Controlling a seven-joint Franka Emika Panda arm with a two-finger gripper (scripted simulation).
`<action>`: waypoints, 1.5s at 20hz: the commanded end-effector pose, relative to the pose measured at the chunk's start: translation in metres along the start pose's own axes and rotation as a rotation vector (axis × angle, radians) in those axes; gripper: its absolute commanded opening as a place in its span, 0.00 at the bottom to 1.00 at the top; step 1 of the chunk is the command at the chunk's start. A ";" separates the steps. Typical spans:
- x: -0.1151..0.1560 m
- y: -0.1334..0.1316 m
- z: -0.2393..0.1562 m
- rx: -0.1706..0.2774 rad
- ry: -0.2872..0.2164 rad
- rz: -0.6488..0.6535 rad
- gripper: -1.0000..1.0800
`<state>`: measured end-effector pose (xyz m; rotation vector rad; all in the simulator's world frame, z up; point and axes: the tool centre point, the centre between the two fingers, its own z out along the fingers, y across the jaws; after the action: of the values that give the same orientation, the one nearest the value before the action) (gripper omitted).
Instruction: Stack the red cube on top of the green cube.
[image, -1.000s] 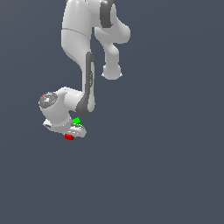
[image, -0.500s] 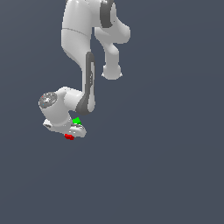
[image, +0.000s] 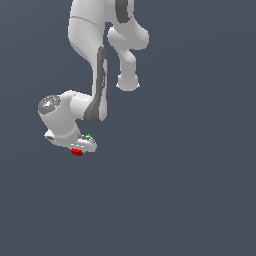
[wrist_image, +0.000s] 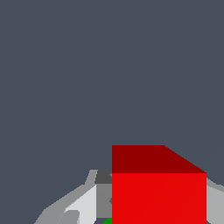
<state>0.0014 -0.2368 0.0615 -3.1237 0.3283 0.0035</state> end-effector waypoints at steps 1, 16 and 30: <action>0.000 0.000 -0.019 0.000 0.002 0.000 0.00; 0.000 0.000 -0.056 -0.001 0.003 0.000 0.00; -0.043 -0.002 -0.029 -0.001 0.003 0.000 0.00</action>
<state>-0.0331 -0.2274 0.0948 -3.1246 0.3278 -0.0003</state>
